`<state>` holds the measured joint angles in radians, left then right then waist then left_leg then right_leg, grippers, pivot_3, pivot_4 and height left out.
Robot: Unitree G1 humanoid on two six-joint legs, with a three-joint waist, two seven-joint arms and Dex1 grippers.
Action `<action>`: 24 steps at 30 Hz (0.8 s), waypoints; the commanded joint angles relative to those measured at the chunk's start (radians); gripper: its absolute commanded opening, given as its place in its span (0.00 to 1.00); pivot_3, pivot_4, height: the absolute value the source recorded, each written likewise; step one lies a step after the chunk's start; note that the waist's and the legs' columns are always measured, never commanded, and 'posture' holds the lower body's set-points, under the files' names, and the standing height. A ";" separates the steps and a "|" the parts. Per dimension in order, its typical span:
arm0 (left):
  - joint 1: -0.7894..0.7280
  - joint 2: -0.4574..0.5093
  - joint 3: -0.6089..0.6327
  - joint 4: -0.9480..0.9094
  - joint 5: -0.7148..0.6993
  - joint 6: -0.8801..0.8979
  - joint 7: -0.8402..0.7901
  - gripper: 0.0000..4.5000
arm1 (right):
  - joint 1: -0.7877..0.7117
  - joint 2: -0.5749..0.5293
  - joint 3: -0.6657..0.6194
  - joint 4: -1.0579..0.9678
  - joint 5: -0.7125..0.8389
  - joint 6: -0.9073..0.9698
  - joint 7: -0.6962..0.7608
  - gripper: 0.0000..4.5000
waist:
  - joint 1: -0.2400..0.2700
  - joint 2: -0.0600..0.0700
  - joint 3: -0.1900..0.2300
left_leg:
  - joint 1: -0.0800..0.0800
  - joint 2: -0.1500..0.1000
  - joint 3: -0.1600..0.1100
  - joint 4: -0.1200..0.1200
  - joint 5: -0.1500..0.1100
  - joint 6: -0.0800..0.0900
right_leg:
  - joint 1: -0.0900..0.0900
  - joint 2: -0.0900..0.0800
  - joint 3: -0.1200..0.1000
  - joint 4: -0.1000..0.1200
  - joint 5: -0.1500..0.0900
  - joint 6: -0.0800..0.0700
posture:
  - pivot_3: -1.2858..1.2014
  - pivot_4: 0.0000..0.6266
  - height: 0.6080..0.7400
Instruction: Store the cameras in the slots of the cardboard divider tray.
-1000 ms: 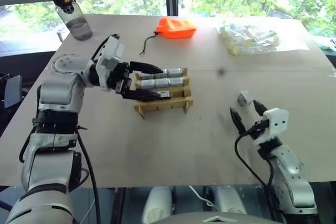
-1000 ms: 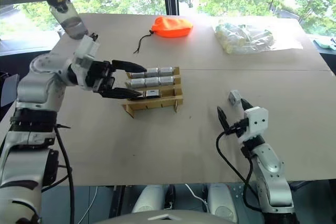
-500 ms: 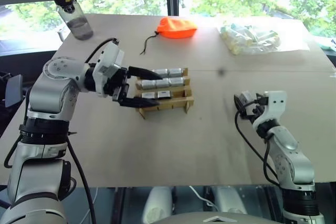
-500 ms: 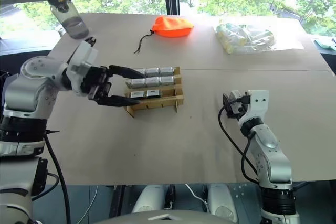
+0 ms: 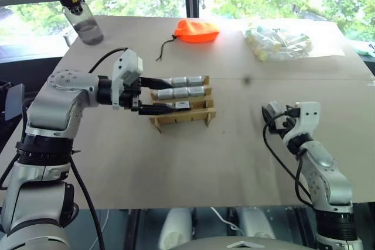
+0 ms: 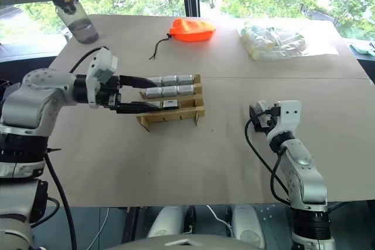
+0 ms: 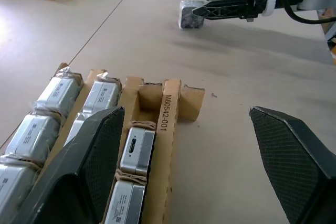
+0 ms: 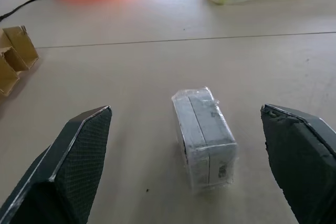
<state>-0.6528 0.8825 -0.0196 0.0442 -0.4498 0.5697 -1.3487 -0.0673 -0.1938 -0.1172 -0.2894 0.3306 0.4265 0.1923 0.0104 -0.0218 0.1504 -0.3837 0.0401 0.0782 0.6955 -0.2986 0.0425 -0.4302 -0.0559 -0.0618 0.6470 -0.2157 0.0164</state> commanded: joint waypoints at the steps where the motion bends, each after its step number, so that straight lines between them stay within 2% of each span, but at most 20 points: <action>1: -0.013 0.014 0.009 -0.052 -0.005 0.016 0.013 0.88 | -0.011 -0.018 -0.008 -0.008 -0.001 0.002 0.014 1.00 | 0.000 0.000 0.000 | 0.000 0.000 0.000 0.000 0.000 0.000 | 0.000 0.000 0.000 0.000 0.000 0.000 | 0.52 0.24 0.89; 7: -0.010 0.016 0.006 -0.061 -0.002 0.023 0.016 0.88 | -0.021 -0.033 -0.021 0.014 -0.004 -0.003 0.027 1.00 | 0.000 0.000 0.000 | 0.000 0.000 0.000 0.000 0.000 0.000 | 0.000 0.000 0.000 0.000 0.000 0.000 | 0.52 0.24 0.89; 8: -0.010 0.017 0.005 -0.061 0.000 0.022 0.015 0.90 | -0.024 -0.037 -0.024 0.019 -0.003 -0.008 0.032 0.88 | 0.000 0.000 0.000 | 0.000 0.000 0.000 0.000 0.000 0.000 | 0.000 0.000 0.000 0.000 0.000 0.000 | 0.52 0.24 0.89; 9: -0.010 0.017 0.005 -0.061 0.001 0.020 0.015 0.90 | -0.027 -0.040 -0.025 0.022 -0.003 -0.010 0.036 0.80 | 0.000 0.000 0.000 | 0.000 0.000 0.000 0.000 0.000 0.000 | 0.000 0.000 0.000 0.000 0.000 0.000 | 0.52 0.24 0.89; 15: -0.014 0.020 0.005 -0.045 0.013 0.019 0.017 0.90 | -0.027 -0.044 -0.026 0.022 0.002 -0.020 0.058 0.18 | 0.000 0.000 0.000 | 0.000 0.000 0.000 0.000 0.000 0.000 | 0.000 0.000 0.000 0.000 0.000 0.000 | 0.52 0.24 0.89; 19: 0.001 0.028 0.014 -0.044 0.017 0.018 0.016 0.90 | -0.034 -0.058 -0.025 0.027 -0.005 -0.024 0.075 0.16 | 0.000 0.000 0.000 | 0.000 0.000 0.000 0.000 0.000 0.000 | 0.000 0.000 0.000 0.000 0.000 0.000 | 0.52 0.24 0.89; 24: 0.013 0.034 0.027 -0.044 0.015 0.013 0.029 0.90 | -0.084 -0.135 0.020 0.070 -0.032 -0.086 0.192 0.16 | 0.000 0.000 0.000 | 0.000 0.000 0.001 0.000 0.000 0.000 | 0.000 0.000 0.001 0.000 0.000 0.000 | 0.52 0.24 0.89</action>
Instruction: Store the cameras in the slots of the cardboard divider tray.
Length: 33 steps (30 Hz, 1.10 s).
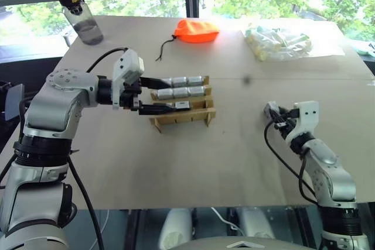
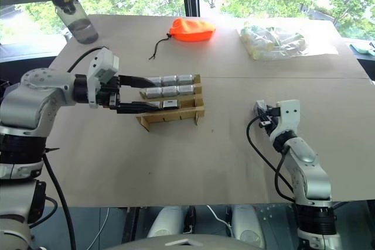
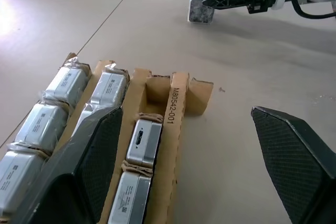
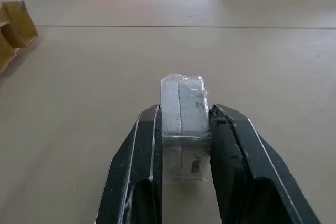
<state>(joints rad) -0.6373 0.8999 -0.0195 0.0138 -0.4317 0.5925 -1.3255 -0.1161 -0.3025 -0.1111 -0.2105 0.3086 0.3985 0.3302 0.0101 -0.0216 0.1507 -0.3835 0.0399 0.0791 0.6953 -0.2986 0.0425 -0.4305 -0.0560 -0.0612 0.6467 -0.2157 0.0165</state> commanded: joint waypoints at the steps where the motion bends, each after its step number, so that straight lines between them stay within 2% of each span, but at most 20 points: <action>1: 0.002 0.019 0.036 -0.018 -0.010 -0.005 0.009 0.90 | -0.066 -0.058 0.040 0.017 -0.036 -0.098 0.101 0.16 | 0.000 0.000 0.000 | 0.000 0.000 0.000 0.000 0.000 0.000 | 0.000 0.000 0.000 0.000 0.000 0.000 | 0.52 0.24 0.89; 3: 0.021 0.030 0.057 -0.033 -0.023 0.007 0.013 0.90 | -0.154 -0.121 0.096 0.091 -0.089 -0.179 0.200 0.16 | -0.006 0.000 0.000 | 0.000 0.000 0.000 0.000 0.000 0.000 | 0.000 0.001 0.000 0.000 0.000 0.000 | 0.52 0.24 0.89; 5: 0.050 0.043 0.078 -0.054 -0.038 0.021 0.013 0.90 | -0.255 -0.140 0.133 0.172 -0.079 -0.240 0.305 0.16 | -0.018 0.000 0.001 | 0.000 0.000 0.002 0.000 0.000 0.000 | -0.001 0.001 0.001 0.000 0.000 0.000 | 0.52 0.24 0.89; 11: 0.186 0.078 0.177 -0.165 -0.083 0.089 0.082 0.90 | -0.574 -0.068 0.224 0.501 -0.029 -0.407 0.654 0.16 | -0.031 -0.001 0.002 | 0.001 0.001 0.002 -0.006 0.000 0.000 | -0.002 0.001 0.004 -0.001 0.000 0.000 | 0.52 0.24 0.89; 18: 0.390 0.103 0.360 -0.342 -0.172 0.190 0.166 0.90 | -0.790 0.028 0.294 0.835 -0.014 -0.555 1.045 0.16 | -0.019 0.000 0.003 | -0.004 0.001 -0.001 -0.009 0.000 0.000 | -0.003 -0.004 0.000 -0.004 0.000 0.000 | 0.52 0.24 0.89; 26: 0.546 0.101 0.515 -0.481 -0.256 0.272 0.243 0.90 | -0.978 0.112 0.273 1.188 -0.071 -0.734 1.188 0.16 | -0.024 0.002 0.004 | -0.002 -0.001 -0.003 -0.007 0.000 0.000 | -0.002 -0.008 -0.006 -0.003 0.000 0.000 | 0.52 0.24 0.89; 33: 0.592 0.108 0.561 -0.515 -0.294 0.288 0.284 0.90 | -1.033 0.144 0.277 1.363 -0.175 -0.881 1.148 0.16 | -0.028 0.002 0.004 | -0.001 0.000 -0.004 -0.008 0.001 -0.003 | -0.002 -0.008 -0.006 -0.002 0.000 0.000 | 0.52 0.24 0.89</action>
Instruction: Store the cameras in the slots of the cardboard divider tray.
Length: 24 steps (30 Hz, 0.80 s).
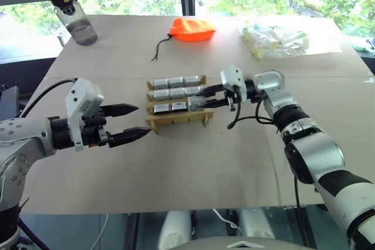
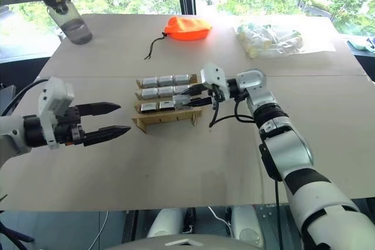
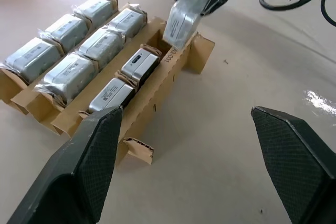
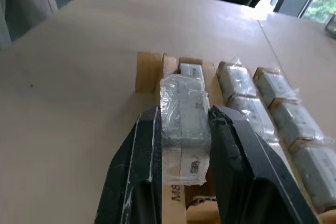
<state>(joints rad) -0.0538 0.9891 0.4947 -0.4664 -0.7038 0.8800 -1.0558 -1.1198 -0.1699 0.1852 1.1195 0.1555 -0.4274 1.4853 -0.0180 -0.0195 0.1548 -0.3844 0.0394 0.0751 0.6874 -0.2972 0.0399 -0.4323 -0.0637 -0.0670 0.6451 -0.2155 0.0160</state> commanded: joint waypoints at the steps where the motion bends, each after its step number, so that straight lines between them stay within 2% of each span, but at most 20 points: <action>1: 0.014 0.021 0.050 -0.036 -0.026 0.001 0.018 0.90 | -0.031 0.016 -0.022 0.047 -0.032 -0.064 -0.016 0.16 | 0.000 0.000 0.000 | 0.000 0.000 0.000 0.000 0.000 0.000 | 0.000 0.000 0.000 0.000 0.000 0.000 | 0.52 0.24 0.89; 13: 0.001 0.035 0.020 -0.012 -0.029 -0.025 0.026 0.90 | -0.063 0.031 -0.044 0.134 -0.132 -0.143 -0.163 0.16 | -0.007 0.000 0.000 | 0.002 0.000 -0.001 0.000 0.001 -0.002 | 0.002 -0.005 0.000 0.002 0.000 -0.001 | 0.52 0.24 0.89; 24: -0.007 0.048 0.005 -0.002 -0.036 -0.034 0.025 0.90 | -0.047 0.046 -0.057 0.147 -0.158 -0.106 -0.108 0.16 | -0.011 0.001 0.000 | 0.001 -0.001 -0.001 -0.002 0.001 -0.002 | 0.002 -0.005 0.000 -0.002 0.000 0.000 | 0.52 0.24 0.89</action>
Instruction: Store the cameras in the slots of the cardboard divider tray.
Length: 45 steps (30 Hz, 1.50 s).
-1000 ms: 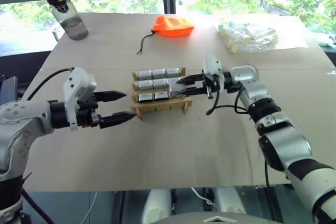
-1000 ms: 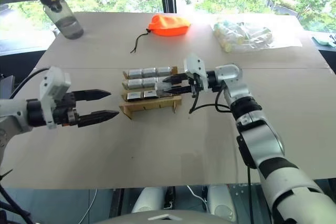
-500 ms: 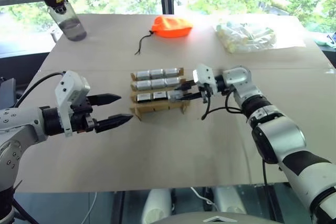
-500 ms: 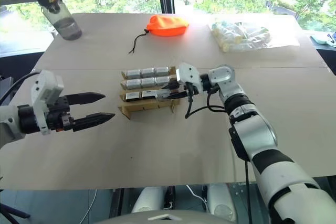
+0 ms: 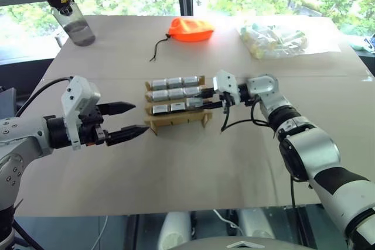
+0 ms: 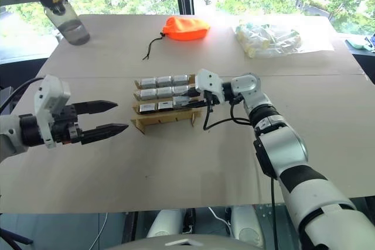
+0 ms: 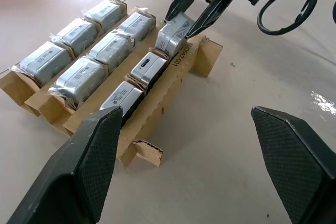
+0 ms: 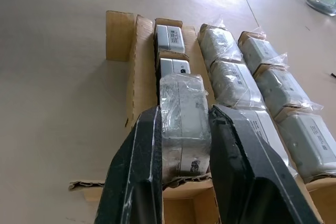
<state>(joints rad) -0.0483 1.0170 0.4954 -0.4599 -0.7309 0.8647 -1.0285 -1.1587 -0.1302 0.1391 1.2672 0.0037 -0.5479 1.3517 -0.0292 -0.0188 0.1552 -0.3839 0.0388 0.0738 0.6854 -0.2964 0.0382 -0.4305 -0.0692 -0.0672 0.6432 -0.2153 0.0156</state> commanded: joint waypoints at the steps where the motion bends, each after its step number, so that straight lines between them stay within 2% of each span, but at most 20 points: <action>1: -0.014 0.021 0.003 -0.008 -0.010 -0.019 -0.003 0.90 | -0.009 0.008 -0.014 0.000 -0.004 0.029 0.031 0.16 | 0.000 0.000 0.000 | 0.000 0.000 0.000 0.000 0.000 0.000 | 0.000 0.000 0.000 0.000 0.000 0.000 | 0.52 0.24 0.89; 9: -0.020 0.023 -0.016 0.001 -0.003 -0.034 -0.007 0.90 | -0.008 0.005 -0.057 -0.019 0.029 0.029 0.042 0.99 | -0.010 0.000 0.000 | 0.000 0.000 0.000 0.000 0.000 0.000 | 0.000 0.000 0.000 0.001 0.000 0.000 | 0.52 0.24 0.89; 17: 0.031 -0.003 -0.041 0.010 0.024 -0.089 -0.002 0.90 | 0.017 -0.020 -0.129 -0.116 0.113 0.089 0.118 0.99 | -0.010 0.002 0.001 | 0.000 0.000 0.000 0.000 0.000 0.000 | 0.000 -0.001 0.000 0.000 0.000 0.000 | 0.52 0.24 0.89; 20: 0.033 -0.011 -0.055 0.014 0.024 -0.098 -0.001 0.90 | 0.038 -0.019 -0.123 -0.148 0.109 0.080 0.097 0.99 | -0.010 0.002 0.001 | 0.000 0.000 0.000 0.000 0.000 0.000 | 0.000 -0.001 0.000 0.001 0.000 0.000 | 0.52 0.24 0.89; 27: -0.006 0.003 -0.068 0.040 0.014 -0.103 -0.017 0.90 | 0.060 -0.020 -0.036 -0.127 -0.011 -0.058 -0.011 0.99 | -0.012 0.003 0.002 | 0.001 0.000 0.001 0.000 0.000 0.000 | 0.000 0.000 0.000 0.001 0.000 0.000 | 0.52 0.24 0.89; 33: 0.000 0.006 -0.060 0.037 0.015 -0.103 -0.023 0.90 | 0.046 -0.014 -0.028 -0.098 -0.037 -0.067 -0.082 0.99 | -0.012 0.003 0.002 | 0.000 0.000 0.001 0.000 0.000 0.000 | 0.000 0.000 0.000 0.001 0.000 0.000 | 0.52 0.24 0.89; 40: 0.013 0.007 -0.047 0.033 0.016 -0.105 -0.024 0.90 | 0.032 -0.012 -0.021 -0.078 -0.047 -0.074 -0.090 0.99 | -0.012 0.003 0.002 | 0.001 0.000 0.001 0.000 0.000 0.000 | 0.000 0.000 0.000 0.001 0.000 0.000 | 0.52 0.24 0.89; 41: 0.015 0.007 -0.045 0.033 0.016 -0.106 -0.024 0.90 | 0.030 -0.012 -0.019 -0.076 -0.050 -0.076 -0.089 0.87 | -0.012 0.003 0.002 | 0.001 0.000 0.001 0.000 0.000 0.000 | 0.000 0.000 0.000 0.001 0.000 0.000 | 0.52 0.24 0.89; 42: 0.016 0.007 -0.045 0.032 0.016 -0.106 -0.024 0.90 | 0.029 -0.013 -0.018 -0.074 -0.052 -0.077 -0.088 0.80 | -0.012 0.003 0.002 | 0.001 0.000 0.001 0.000 0.000 0.000 | 0.000 0.000 0.000 0.001 0.000 0.000 | 0.52 0.24 0.89; 45: 0.021 0.006 -0.041 0.029 0.015 -0.106 -0.023 0.90 | 0.029 -0.016 0.001 -0.071 -0.075 -0.096 -0.077 0.46 | -0.012 0.003 0.002 | 0.001 0.000 0.001 0.000 0.000 0.000 | 0.000 0.000 0.000 0.001 0.000 0.000 | 0.52 0.24 0.89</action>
<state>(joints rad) -0.0313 1.0099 0.4220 -0.4114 -0.7100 0.7764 -1.0472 -1.0998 -0.1451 0.1386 1.2009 -0.0682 -0.6177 1.2710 -0.0411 -0.0159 0.1570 -0.3833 0.0389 0.0746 0.6852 -0.2964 0.0383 -0.4309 -0.0694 -0.0672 0.6441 -0.2153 0.0156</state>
